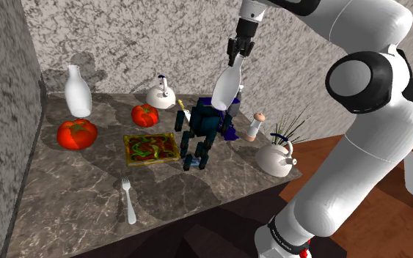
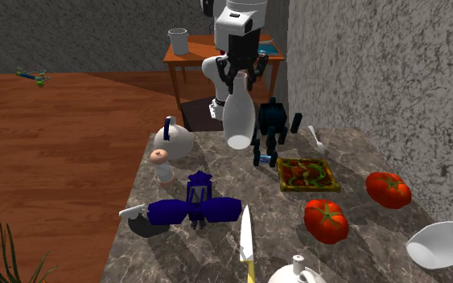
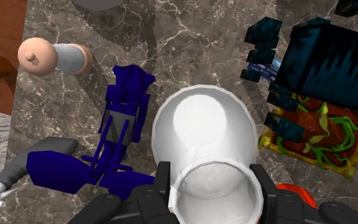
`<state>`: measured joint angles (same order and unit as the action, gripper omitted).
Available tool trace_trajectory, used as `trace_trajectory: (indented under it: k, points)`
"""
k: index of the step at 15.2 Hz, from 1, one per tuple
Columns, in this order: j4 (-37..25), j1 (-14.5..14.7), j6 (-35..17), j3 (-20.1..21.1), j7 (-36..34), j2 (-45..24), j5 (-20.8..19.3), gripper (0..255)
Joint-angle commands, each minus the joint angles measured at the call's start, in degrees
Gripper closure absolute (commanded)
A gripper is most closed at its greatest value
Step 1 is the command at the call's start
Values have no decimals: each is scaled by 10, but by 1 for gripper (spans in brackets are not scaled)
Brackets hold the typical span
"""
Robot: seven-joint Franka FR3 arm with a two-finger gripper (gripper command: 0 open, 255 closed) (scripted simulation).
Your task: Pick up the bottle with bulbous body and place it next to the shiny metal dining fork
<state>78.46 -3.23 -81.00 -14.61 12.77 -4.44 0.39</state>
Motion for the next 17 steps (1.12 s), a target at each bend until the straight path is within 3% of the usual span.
trace_trajectory:
  k: [1,8,15,17]
  points:
    - [-30,-2,21,-1,3,-10,3,255]
    - [-144,-11,94,-5,10,-51,14,255]
    - [-300,-30,184,-10,18,-119,35,255]
    - [-211,1,155,-1,-8,-57,16,255]
